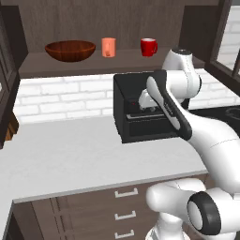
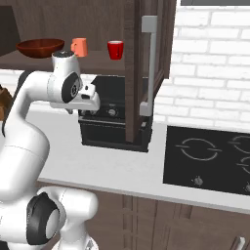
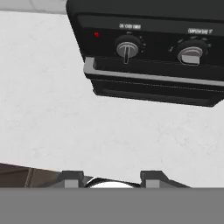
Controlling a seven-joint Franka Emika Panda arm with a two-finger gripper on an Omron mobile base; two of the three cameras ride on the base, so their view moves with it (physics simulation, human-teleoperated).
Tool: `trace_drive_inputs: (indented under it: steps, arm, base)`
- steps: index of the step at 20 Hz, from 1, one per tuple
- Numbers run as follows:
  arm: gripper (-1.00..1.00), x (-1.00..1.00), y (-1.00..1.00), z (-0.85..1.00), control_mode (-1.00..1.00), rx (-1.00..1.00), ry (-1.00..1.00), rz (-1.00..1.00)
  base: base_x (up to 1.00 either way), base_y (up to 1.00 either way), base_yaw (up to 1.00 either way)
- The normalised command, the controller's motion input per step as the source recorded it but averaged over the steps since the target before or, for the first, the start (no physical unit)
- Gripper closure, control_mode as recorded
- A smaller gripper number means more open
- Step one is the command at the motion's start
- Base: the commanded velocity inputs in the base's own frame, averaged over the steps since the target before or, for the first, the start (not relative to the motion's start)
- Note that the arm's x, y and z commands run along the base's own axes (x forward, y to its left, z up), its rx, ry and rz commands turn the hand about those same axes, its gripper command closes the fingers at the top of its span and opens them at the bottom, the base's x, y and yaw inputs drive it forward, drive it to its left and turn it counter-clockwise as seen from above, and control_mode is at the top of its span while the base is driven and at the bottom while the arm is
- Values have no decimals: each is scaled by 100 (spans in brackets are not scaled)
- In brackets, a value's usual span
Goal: Gather all objects into one cabinet and sort the glasses and bowls to opposite sides.
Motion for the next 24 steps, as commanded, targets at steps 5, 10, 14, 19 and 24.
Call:
trace_drive_inputs:
  steps: [5,10,14,19,24]
  arm:
    - [-100,0,18,0,-100,-5,-3,1]
    - [-100,-84,0,12,-100,5,-61,11]
    - [-100,-94,-14,44,-100,13,-56,8]
    - [-100,-57,-2,6,-100,4,-11,2]
    - [-100,-7,0,0,-100,0,-2,0]
  base:
    - [0,0,0]
    - [0,0,0]
    - [0,0,0]
    - [0,0,0]
    - [0,0,0]
